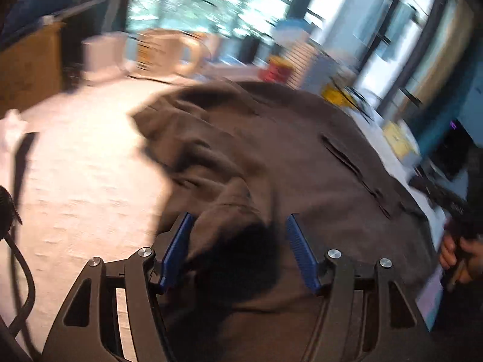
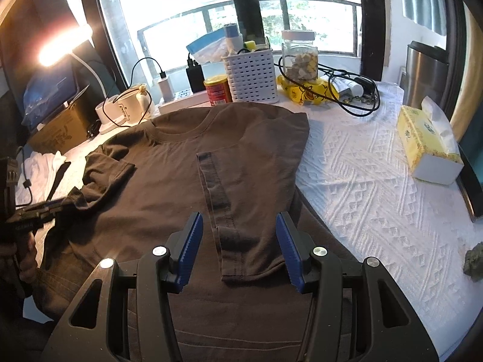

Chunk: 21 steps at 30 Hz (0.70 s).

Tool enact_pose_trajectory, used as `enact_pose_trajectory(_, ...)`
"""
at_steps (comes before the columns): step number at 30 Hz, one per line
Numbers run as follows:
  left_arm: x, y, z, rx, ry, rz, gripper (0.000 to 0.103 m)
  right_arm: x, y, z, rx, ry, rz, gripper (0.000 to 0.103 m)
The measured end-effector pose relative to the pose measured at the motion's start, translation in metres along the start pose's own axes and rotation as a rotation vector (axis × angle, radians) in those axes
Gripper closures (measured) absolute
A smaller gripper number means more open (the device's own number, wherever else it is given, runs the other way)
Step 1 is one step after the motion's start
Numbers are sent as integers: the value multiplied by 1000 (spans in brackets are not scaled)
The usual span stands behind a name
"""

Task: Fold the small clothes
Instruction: 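Fold the sleeve and side with the left tool over the shirt body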

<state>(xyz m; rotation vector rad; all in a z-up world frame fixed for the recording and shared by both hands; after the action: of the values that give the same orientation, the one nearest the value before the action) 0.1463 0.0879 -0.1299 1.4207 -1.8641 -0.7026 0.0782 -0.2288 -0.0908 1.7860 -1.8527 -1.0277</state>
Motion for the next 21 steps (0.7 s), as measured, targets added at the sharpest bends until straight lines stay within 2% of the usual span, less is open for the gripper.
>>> enact_pose_trajectory(7,41,-10,20,-103,-133,102,39,10,4,4,3,-22,19,49)
enact_pose_trajectory(10,49,-6,19,-112,-175,92,39,13,3,5,4,-26,18,49)
enact_pose_trajectory(15,51,5,-7,-17,-202,47,39,16,1,3,9,-33,8,49)
enact_pose_trajectory(17,48,-6,-13,-35,-207,14,39,19,0,2,8,-39,5,49)
enact_pose_trajectory(21,53,-32,-9,-99,-211,57,39,28,-3,1,6,-56,5,49)
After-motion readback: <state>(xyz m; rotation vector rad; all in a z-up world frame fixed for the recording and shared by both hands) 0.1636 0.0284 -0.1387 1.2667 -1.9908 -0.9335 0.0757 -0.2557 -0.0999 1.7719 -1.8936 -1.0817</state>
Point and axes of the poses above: each gripper's, at about its wrist camera, not at the fingertips, and y roughly against the way its jaws point, x to its right, z to its underside, the point moved 3 cm from there along -y, roughly the way its jaws point, and after that the axes turned 10 degrees about -y, right-handed, at the moved point
